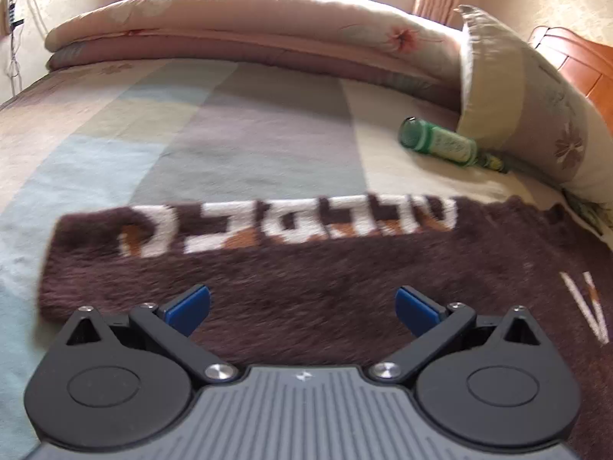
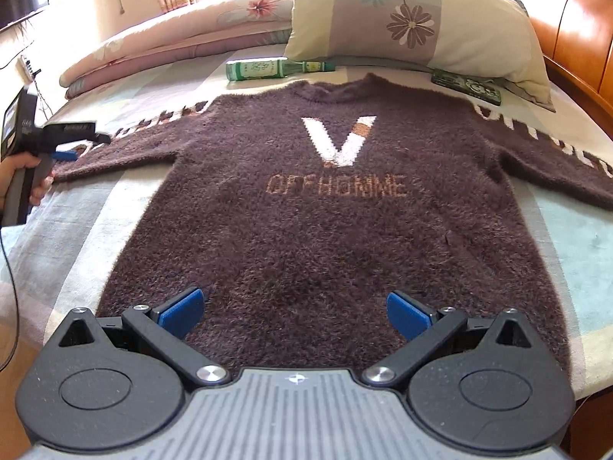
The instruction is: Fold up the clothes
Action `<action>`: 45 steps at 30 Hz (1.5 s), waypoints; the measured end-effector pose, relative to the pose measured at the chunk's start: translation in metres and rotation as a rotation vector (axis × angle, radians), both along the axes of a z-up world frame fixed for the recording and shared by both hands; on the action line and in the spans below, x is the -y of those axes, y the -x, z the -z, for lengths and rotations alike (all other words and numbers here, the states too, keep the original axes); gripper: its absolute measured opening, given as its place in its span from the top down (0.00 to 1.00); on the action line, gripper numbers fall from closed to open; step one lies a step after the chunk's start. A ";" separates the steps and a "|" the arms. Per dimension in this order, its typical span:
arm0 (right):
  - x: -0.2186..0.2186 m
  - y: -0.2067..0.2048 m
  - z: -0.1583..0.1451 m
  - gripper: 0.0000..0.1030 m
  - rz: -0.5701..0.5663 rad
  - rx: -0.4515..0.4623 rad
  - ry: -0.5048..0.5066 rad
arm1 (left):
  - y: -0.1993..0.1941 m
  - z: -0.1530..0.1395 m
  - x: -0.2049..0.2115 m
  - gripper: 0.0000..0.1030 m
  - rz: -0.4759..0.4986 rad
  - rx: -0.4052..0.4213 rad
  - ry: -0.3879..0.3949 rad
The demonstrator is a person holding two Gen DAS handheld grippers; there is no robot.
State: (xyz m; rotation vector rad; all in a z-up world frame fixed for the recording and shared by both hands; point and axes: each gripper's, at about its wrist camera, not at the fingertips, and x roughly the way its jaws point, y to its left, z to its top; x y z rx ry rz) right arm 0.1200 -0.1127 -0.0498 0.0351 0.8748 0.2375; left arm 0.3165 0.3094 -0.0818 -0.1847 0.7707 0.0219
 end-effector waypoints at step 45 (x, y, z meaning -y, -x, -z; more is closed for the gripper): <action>0.098 -0.038 0.078 0.00 0.243 0.024 0.110 | 0.151 0.034 0.246 0.01 0.595 0.004 -0.098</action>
